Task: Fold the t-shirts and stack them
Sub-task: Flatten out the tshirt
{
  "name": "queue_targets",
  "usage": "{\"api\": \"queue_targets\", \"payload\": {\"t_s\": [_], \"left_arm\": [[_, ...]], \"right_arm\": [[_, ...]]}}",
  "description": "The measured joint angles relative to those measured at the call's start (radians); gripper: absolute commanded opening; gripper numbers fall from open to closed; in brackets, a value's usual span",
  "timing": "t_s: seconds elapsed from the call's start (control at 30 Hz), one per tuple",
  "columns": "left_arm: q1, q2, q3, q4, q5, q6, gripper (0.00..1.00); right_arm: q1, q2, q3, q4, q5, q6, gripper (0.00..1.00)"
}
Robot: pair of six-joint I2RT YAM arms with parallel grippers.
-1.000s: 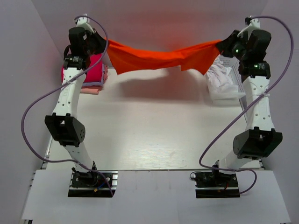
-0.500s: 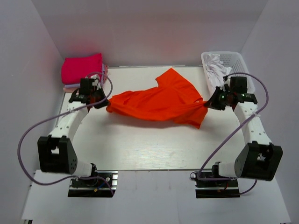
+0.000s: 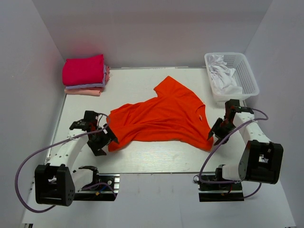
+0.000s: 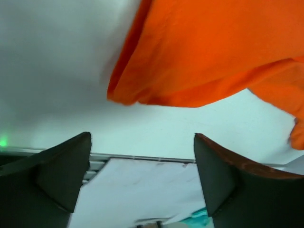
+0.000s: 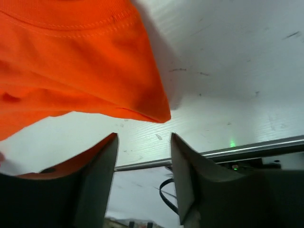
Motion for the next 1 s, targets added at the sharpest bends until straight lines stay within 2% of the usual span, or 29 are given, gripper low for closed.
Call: {"api": "queue_targets", "payload": {"t_s": [0.1,0.13,0.2,0.33,0.4,0.43,0.53,0.63,0.87,0.93,1.0], "left_arm": [[-0.003,0.0,0.019,-0.058,-0.015,-0.038,1.0],[-0.003,0.016,0.048,-0.075,-0.038,-0.042,1.0],[0.0,0.074,0.138,-0.068,-0.106,-0.047,1.0],[0.007,0.246,0.335,0.028,-0.2,-0.044,0.98],[0.01,0.346,0.401,0.104,-0.228,-0.041,0.89],[0.013,0.391,0.416,0.137,-0.237,-0.035,0.81],[0.024,0.515,0.421,0.22,-0.255,-0.027,0.73],[0.035,0.615,0.432,0.254,-0.272,-0.026,0.71],[0.04,0.635,0.429,0.368,-0.313,-0.028,0.7],[0.04,0.639,0.416,0.414,-0.311,-0.032,0.62],[0.039,0.648,0.406,0.446,-0.3,-0.039,0.48]], "right_arm": [[0.001,0.0,0.074,-0.015,0.043,0.006,0.7],[0.004,0.0,0.11,-0.008,0.053,0.002,0.84],[0.014,0.0,0.178,0.022,0.061,-0.024,0.9],[0.082,0.032,0.316,0.08,0.074,-0.08,0.9],[0.144,0.072,0.379,0.128,0.072,-0.108,0.9],[0.175,0.093,0.4,0.154,0.069,-0.119,0.9],[0.251,0.156,0.42,0.226,0.051,-0.14,0.9],[0.298,0.23,0.425,0.275,0.042,-0.156,0.9],[0.332,0.373,0.455,0.356,0.047,-0.172,0.9],[0.33,0.409,0.464,0.381,0.05,-0.17,0.9],[0.327,0.452,0.49,0.388,0.057,-0.165,0.9]]}}
